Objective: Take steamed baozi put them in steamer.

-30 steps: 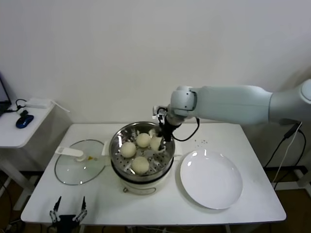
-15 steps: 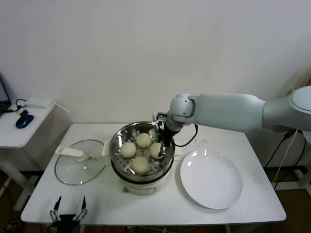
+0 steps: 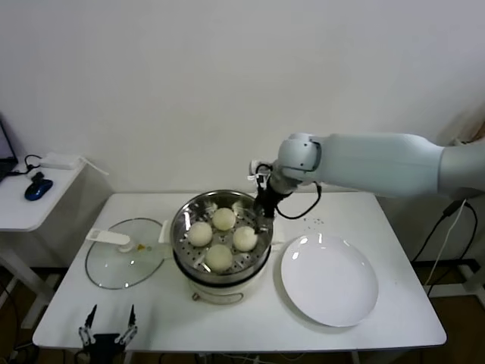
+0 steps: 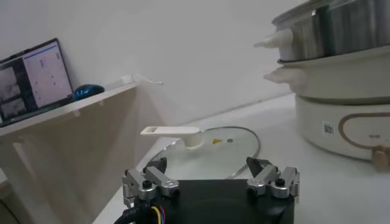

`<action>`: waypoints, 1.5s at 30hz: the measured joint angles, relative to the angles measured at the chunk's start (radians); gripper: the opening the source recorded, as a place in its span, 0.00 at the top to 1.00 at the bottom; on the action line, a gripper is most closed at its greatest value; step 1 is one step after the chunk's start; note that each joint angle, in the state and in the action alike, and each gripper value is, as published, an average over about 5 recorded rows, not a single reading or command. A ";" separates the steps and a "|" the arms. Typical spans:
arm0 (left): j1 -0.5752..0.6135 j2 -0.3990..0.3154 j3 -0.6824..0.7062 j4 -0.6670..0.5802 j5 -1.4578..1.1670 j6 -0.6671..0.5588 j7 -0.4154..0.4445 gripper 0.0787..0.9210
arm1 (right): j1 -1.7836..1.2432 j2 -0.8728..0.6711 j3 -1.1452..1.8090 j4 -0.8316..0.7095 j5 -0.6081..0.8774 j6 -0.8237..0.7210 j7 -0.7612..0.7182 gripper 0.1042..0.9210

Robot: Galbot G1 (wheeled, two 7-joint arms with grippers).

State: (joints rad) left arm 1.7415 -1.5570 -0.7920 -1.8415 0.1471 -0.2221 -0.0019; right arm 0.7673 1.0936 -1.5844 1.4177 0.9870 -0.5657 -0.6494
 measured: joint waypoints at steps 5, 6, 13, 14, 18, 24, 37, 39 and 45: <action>-0.003 -0.004 0.006 -0.002 0.002 0.001 0.001 0.12 | -0.008 -0.100 0.058 0.070 0.021 -0.004 0.140 0.12; -0.005 -0.005 0.008 -0.003 0.003 0.002 0.002 0.12 | -0.017 -0.124 0.075 0.087 0.026 -0.004 0.173 0.12; -0.016 -0.011 0.017 -0.012 0.011 0.013 0.015 0.12 | -0.161 -0.312 0.245 0.224 0.049 0.029 0.410 0.12; -0.017 -0.012 0.019 -0.013 0.012 0.013 0.016 0.12 | -0.195 -0.339 0.280 0.246 0.050 0.040 0.442 0.12; -0.019 -0.013 0.028 -0.011 0.021 0.012 0.019 0.12 | -0.380 -0.434 0.458 0.329 0.040 0.100 0.556 0.12; -0.028 -0.013 0.041 -0.004 0.037 0.008 0.027 0.12 | -0.764 -0.504 0.838 0.444 -0.053 0.214 0.661 0.12; -0.037 -0.004 0.057 0.011 0.050 -0.007 0.033 0.12 | -1.626 -0.275 1.641 0.547 -0.438 0.546 0.676 0.12; -0.037 -0.004 0.058 0.011 0.049 -0.011 0.032 0.12 | -1.755 -0.209 1.725 0.548 -0.492 0.613 0.670 0.12; -0.027 -0.002 0.054 0.009 0.049 -0.021 0.032 0.12 | -2.101 -0.008 1.867 0.532 -0.635 0.823 0.657 0.12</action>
State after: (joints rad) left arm 1.7143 -1.5589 -0.7375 -1.8324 0.1966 -0.2431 0.0304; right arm -1.3337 1.0853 0.2826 1.9497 0.3525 0.2574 0.0080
